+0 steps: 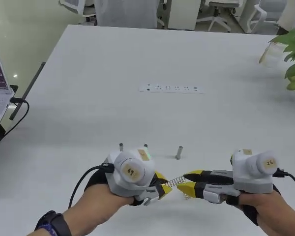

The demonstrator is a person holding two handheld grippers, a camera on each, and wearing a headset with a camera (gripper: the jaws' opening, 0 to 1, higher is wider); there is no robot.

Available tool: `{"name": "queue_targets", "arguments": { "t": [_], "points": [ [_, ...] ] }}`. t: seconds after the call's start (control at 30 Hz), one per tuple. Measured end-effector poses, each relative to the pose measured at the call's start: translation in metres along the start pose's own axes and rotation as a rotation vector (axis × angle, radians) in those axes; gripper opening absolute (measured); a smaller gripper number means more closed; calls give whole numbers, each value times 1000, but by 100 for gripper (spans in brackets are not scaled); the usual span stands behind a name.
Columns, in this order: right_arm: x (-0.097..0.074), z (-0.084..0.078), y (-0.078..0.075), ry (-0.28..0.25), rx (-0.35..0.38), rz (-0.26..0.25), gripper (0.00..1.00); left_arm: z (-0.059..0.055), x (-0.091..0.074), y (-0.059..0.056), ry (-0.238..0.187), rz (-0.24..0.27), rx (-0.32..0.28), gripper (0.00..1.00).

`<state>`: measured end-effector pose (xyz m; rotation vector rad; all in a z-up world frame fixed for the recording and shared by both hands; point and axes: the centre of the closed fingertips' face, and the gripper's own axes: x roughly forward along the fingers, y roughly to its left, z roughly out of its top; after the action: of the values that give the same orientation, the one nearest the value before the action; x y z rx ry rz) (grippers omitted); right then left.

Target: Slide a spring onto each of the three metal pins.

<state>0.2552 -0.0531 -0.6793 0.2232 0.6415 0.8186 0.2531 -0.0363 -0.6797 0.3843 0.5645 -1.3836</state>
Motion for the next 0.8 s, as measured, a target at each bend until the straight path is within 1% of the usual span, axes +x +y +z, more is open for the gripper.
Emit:
{"name": "queue_targets", "arguments": {
  "t": [0.1, 0.2, 0.33, 0.47, 0.8],
  "points": [
    [1, 0, 3, 1, 4, 13, 22, 0, 0, -1, -1, -4, 4, 2],
    [2, 1, 4, -10, 18, 23, 20, 1, 0, -3, -2, -9, 11, 2],
    [1, 1, 4, -11, 29, 24, 18, 0, 0, -3, -2, -13, 15, 2],
    [-2, 2, 4, -25, 43, 26, 17, 1, 0, -3, -4, -15, 19, 2],
    [-5, 5, 3, -38, 42, 19, 14, 2, 2, -5, -9, -20, 23, 2]
  ]
}}
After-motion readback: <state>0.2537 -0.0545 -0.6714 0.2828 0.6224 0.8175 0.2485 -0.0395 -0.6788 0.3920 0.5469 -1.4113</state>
